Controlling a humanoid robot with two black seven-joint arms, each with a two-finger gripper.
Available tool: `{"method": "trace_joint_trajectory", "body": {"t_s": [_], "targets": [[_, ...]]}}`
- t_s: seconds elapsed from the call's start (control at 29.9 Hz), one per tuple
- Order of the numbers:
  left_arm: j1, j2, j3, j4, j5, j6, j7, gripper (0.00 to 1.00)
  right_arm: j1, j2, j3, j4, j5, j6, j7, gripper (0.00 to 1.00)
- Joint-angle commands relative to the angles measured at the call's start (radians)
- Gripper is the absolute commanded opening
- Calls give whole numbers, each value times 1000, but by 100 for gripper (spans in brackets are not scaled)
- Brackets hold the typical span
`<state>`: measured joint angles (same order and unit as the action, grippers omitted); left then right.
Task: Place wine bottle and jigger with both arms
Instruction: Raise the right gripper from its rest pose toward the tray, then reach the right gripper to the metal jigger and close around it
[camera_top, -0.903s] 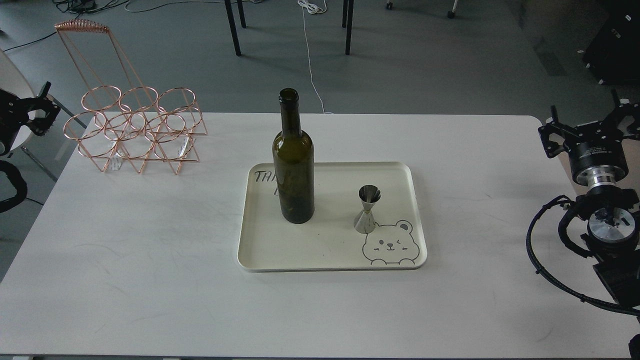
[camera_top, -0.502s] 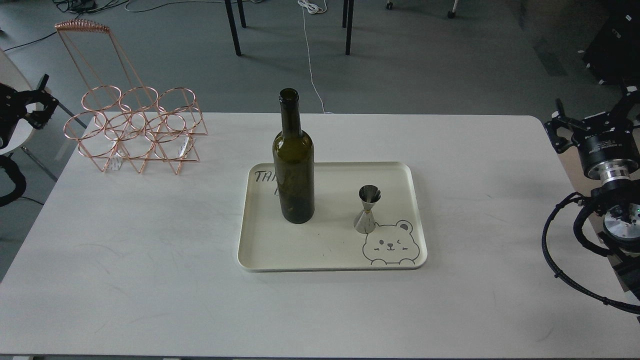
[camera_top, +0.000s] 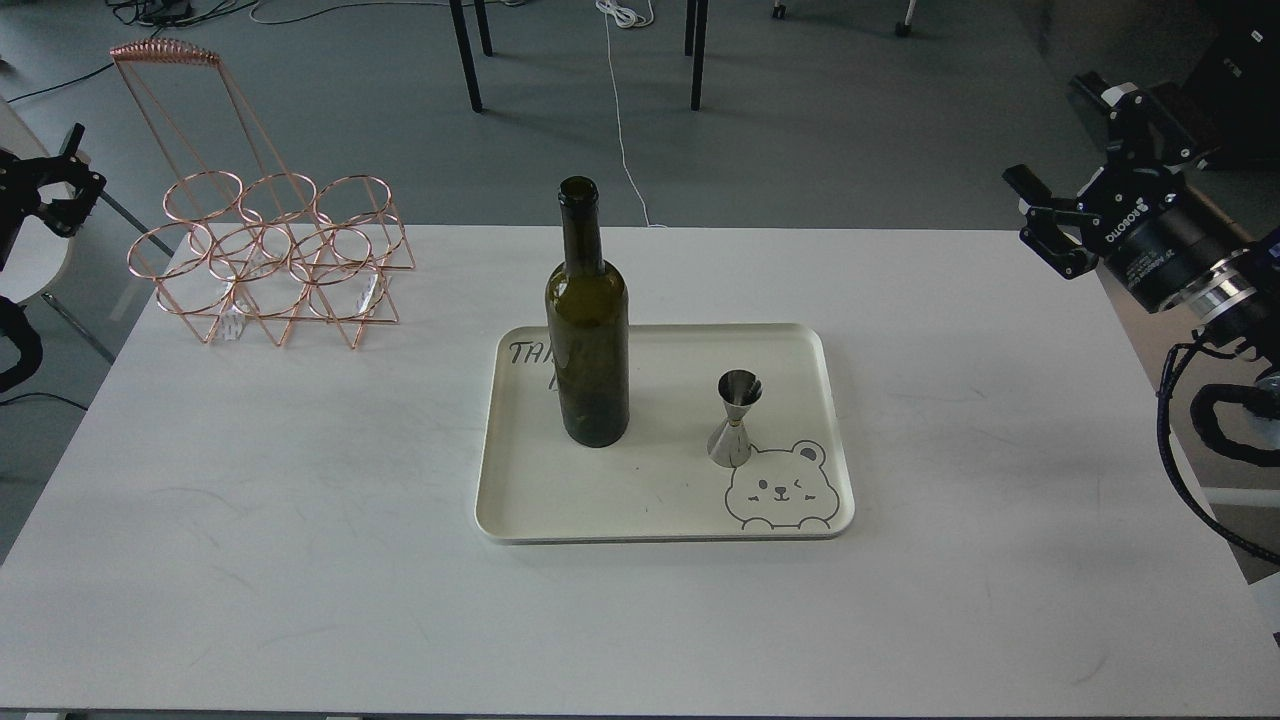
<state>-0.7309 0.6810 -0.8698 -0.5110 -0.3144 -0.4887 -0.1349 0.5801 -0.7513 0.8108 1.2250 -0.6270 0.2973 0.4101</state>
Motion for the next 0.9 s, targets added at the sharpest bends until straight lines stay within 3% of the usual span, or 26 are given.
{"method": "trace_joint_trajectory", "body": {"t_s": [0.0, 0.27, 0.5, 0.74, 0.87], "targets": [[-1, -1, -1, 0, 0, 0, 0, 98, -9, 0, -8, 89, -305, -85, 6, 98], [-1, -5, 2, 0, 1, 0, -2, 98, -20, 43, -169, 157, -725, -236, 79, 98], [1, -3, 3, 0, 3, 0, -2, 98, -9, 32, -350, 149, -1137, -392, 79, 98], [1, -8, 2, 0, 1, 0, -3, 98, 7, 50, -398, 87, -1266, -428, 79, 98], [1, -8, 0, 2, 1, 0, -3, 98, 43, 122, -413, 33, -1277, -428, 79, 97]]}}
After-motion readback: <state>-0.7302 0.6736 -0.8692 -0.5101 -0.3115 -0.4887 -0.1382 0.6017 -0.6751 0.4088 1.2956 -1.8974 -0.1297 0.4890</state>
